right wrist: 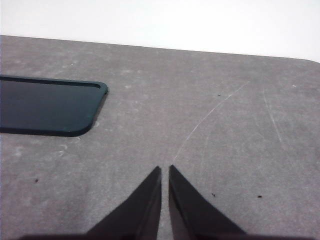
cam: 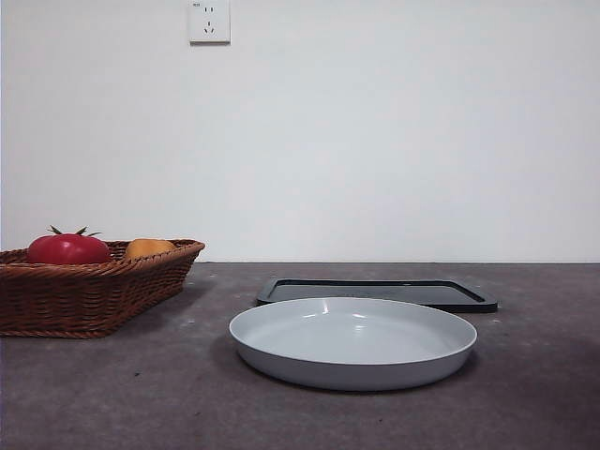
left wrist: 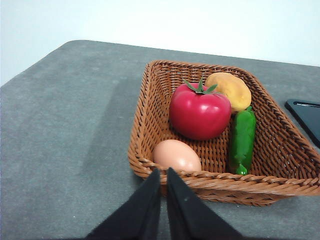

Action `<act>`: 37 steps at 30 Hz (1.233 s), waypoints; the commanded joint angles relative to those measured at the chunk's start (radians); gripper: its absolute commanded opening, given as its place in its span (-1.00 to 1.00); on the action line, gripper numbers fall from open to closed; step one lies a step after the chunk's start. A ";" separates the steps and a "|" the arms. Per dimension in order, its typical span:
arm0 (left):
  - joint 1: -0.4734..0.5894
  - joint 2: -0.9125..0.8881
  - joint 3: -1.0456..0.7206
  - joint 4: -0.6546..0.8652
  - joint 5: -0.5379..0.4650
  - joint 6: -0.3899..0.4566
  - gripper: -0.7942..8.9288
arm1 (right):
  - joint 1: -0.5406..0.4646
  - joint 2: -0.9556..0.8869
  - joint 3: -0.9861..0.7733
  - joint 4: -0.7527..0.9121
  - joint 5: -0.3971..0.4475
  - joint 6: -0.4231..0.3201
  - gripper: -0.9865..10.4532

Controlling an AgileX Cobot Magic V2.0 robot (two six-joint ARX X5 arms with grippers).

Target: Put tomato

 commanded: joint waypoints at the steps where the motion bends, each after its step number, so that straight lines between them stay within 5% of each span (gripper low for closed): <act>1: -0.001 -0.002 -0.020 -0.003 0.002 0.000 -0.80 | -0.002 -0.001 -0.004 0.010 0.000 0.002 -0.80; 9: -0.001 -0.002 0.004 0.003 0.002 -0.086 -0.80 | -0.001 -0.001 -0.003 0.014 -0.027 0.082 -0.80; 16: -0.001 0.021 0.105 0.002 0.002 -0.162 -0.80 | -0.001 0.000 0.042 0.059 -0.052 0.317 -0.81; 23: -0.001 0.161 0.282 -0.035 0.052 -0.214 -0.80 | -0.001 0.029 0.199 -0.021 -0.052 0.465 -0.81; 28: -0.001 0.328 0.472 -0.140 0.132 -0.214 -0.80 | -0.001 0.127 0.378 -0.165 -0.098 0.484 -0.81; 37: -0.006 0.610 0.782 -0.272 0.370 -0.213 -0.80 | -0.001 0.391 0.627 -0.370 -0.360 0.465 -0.81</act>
